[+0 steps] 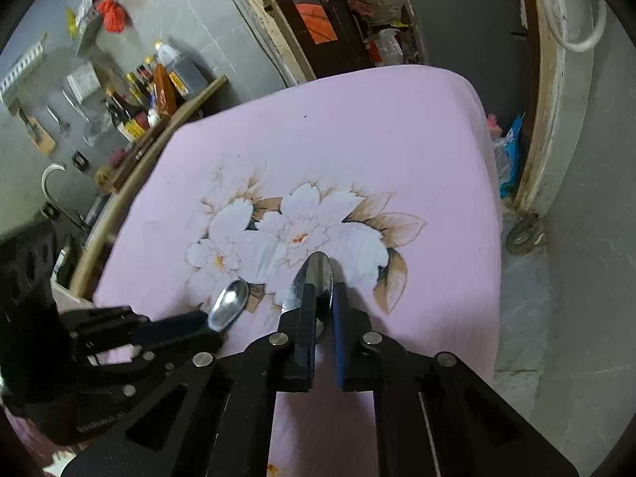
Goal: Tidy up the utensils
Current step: 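Grasp the silver knife with the left tool while the right tool grasps the silver spoon, then lift the knife with the left tool while the right tool lifts the spoon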
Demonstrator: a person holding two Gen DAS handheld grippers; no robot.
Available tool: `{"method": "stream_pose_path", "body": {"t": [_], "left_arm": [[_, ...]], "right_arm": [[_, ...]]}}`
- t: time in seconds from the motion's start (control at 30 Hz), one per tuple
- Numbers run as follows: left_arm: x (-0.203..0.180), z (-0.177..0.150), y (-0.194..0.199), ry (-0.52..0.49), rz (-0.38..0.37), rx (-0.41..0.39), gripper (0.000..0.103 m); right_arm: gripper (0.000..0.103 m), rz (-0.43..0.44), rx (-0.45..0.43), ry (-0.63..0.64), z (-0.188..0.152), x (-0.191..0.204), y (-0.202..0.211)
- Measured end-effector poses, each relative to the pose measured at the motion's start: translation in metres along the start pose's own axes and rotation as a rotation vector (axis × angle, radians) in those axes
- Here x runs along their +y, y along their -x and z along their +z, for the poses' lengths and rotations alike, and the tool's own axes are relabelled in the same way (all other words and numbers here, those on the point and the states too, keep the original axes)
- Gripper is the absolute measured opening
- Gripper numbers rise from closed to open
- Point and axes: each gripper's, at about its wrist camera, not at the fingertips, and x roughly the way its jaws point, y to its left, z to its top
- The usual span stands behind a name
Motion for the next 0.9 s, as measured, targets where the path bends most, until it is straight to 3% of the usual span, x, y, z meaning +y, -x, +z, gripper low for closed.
{"method": "stream_pose_path", "body": {"t": [0.53, 0.7, 0.77, 0.9], "left_arm": [[-0.006, -0.039, 0.039, -0.002, -0.03, -0.024, 0.014], [-0.008, -0.055, 0.031, -0.002, -0.056, 0.082, 0.014], [-0.011, -0.056, 0.032, -0.03, -0.072, 0.105, 0.015], [-0.003, -0.054, 0.031, 0.011, -0.108, 0.128, 0.015]], "right_arm": [[0.002, 0.018, -0.039, -0.043, -0.048, 0.018, 0.042], [0.003, 0.017, 0.013, -0.081, -0.067, 0.018, 0.043], [0.005, 0.009, 0.032, -0.094, -0.072, 0.014, 0.042], [0.007, 0.015, 0.06, -0.096, -0.082, 0.015, 0.04]]}}
